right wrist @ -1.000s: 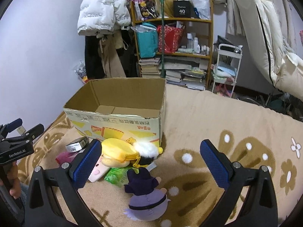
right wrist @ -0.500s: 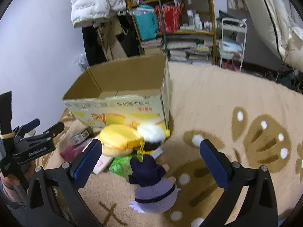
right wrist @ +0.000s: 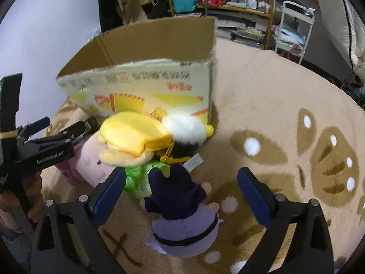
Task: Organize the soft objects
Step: 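Grasp the purple-hatted white plush doll with the right tool while the left tool grasps the black packet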
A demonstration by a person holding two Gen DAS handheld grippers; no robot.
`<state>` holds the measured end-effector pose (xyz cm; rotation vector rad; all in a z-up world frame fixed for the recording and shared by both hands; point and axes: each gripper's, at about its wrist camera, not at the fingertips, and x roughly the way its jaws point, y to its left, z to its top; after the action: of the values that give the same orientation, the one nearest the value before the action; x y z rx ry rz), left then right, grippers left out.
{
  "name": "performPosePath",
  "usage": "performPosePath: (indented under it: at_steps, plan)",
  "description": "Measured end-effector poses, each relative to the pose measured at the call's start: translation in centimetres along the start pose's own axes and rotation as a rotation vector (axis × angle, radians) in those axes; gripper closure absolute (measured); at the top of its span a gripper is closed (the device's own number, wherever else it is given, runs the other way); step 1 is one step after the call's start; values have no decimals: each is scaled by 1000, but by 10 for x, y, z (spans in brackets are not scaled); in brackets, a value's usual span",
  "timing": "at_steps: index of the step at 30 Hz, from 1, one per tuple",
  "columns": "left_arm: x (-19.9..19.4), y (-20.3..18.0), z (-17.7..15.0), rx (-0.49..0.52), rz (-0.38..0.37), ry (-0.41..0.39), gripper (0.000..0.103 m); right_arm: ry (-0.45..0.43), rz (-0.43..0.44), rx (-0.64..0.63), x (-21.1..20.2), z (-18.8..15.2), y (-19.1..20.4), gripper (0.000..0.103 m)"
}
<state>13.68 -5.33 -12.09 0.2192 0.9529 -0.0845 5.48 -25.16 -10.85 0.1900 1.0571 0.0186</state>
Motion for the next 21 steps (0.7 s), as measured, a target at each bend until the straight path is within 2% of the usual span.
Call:
performPosePath:
  at_steps: [3, 4, 8, 11, 14, 17, 18, 21]
  plan:
    - [6, 5, -2, -57, -29, 24, 1, 21, 7, -9, 6, -1, 2, 5]
    - [9, 7, -2, -74, -50, 37, 1, 30, 12, -7, 8, 0, 1, 11]
    - [17, 9, -2, -86, -88, 70, 5, 69, 35, 3, 19, -1, 0, 24]
    - [20, 8, -2, -86, -113, 83, 10, 95, 50, 8, 25, -2, 0, 31]
    - [20, 7, -3, -82, -131, 84, 18, 109, 73, 23, 29, -3, -2, 36]
    - [21, 7, -4, -90, -146, 89, 38, 120, 85, 43, 32, -4, -4, 41]
    - [22, 9, -4, -99, -144, 91, 47, 121, 94, 48, 32, -4, -5, 42]
    - [23, 12, -5, -122, -138, 94, 48, 123, 102, 48, 32, -3, -4, 43]
